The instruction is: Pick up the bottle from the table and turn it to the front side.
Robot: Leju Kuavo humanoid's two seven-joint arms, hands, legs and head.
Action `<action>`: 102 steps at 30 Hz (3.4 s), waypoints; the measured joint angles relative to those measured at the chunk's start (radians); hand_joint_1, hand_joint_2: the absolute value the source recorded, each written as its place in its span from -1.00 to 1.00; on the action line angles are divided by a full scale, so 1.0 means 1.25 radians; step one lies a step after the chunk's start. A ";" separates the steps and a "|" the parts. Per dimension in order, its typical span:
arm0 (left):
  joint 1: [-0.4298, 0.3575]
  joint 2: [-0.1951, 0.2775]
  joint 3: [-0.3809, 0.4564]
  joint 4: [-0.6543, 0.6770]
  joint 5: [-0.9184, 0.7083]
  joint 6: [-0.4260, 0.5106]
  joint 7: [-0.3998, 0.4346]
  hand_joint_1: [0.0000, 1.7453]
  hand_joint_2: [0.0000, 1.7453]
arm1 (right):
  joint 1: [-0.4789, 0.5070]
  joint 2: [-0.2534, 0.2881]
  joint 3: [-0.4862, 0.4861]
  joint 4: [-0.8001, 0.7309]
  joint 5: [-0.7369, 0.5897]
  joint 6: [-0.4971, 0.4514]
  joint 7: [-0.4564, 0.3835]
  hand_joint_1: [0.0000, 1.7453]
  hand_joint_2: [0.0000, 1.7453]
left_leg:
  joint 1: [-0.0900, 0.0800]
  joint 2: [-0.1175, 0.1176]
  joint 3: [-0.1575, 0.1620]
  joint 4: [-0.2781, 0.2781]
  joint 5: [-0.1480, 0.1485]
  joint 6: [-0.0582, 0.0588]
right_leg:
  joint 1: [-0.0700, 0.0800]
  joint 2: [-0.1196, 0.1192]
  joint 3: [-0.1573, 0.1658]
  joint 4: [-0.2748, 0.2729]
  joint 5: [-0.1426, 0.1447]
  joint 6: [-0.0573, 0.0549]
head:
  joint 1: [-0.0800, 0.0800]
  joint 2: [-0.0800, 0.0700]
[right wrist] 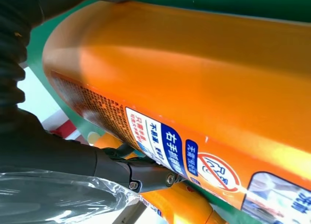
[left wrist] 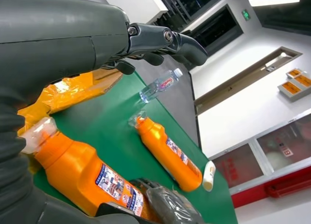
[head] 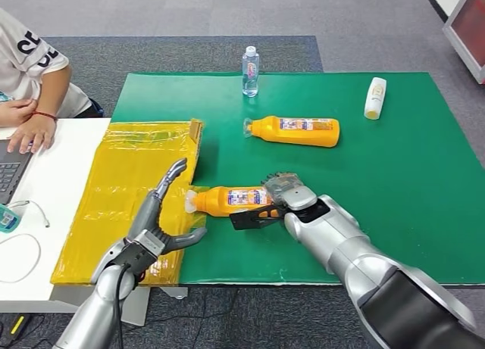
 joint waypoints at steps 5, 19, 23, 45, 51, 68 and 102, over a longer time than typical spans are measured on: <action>0.000 0.000 0.006 -0.001 -0.001 0.000 -0.001 -1.00 1.00 | -0.002 0.004 -0.015 0.005 0.008 0.005 -0.020 -0.26 1.00 | 0.000 0.000 0.000 0.000 0.000 0.000 | 0.000 0.000 0.000 0.000 0.000 0.000 | 0.000 0.000; -0.001 0.000 0.009 -0.001 0.000 -0.002 -0.009 -1.00 1.00 | -0.001 0.004 -0.067 0.006 -0.007 -0.025 -0.080 1.00 1.00 | 0.000 0.000 0.000 0.000 0.000 0.000 | 0.000 0.000 0.000 0.000 0.000 0.000 | 0.000 0.000; -0.001 0.001 0.009 -0.001 0.000 -0.004 -0.014 -1.00 1.00 | 0.005 -0.002 -0.092 0.006 -0.045 -0.039 -0.108 1.00 1.00 | 0.000 0.000 0.000 0.000 0.000 0.000 | 0.000 0.000 0.000 0.000 0.000 0.000 | 0.000 0.000; -0.001 0.012 0.008 -0.001 0.017 -0.005 -0.031 -1.00 1.00 | 0.182 -0.236 -0.400 -0.098 -0.482 -0.047 -0.431 1.00 1.00 | 0.000 -0.002 -0.001 0.000 -0.001 0.001 | 0.000 -0.002 0.000 -0.001 0.000 0.001 | 0.000 0.000; -0.001 0.015 0.008 -0.001 0.020 -0.005 -0.032 -1.00 1.00 | 0.222 -0.272 -0.440 -0.136 -0.525 -0.047 -0.440 1.00 1.00 | 0.000 -0.002 -0.001 0.000 -0.001 0.001 | 0.000 -0.002 0.000 -0.001 0.000 0.001 | 0.000 0.000; -0.001 0.019 0.008 -0.001 0.021 -0.005 -0.032 -1.00 1.00 | 0.240 -0.284 -0.436 -0.188 -0.506 -0.045 -0.415 1.00 1.00 | 0.000 -0.002 -0.001 0.000 -0.001 0.001 | 0.000 -0.002 0.000 -0.001 0.000 0.001 | 0.000 0.000; 0.010 0.024 0.007 -0.001 0.033 -0.007 -0.029 -1.00 1.00 | 0.397 -0.319 -0.539 -0.396 -0.814 0.145 -0.534 1.00 1.00 | 0.000 -0.002 -0.003 0.000 -0.001 0.002 | 0.000 -0.002 -0.001 -0.001 0.000 0.001 | 0.000 0.000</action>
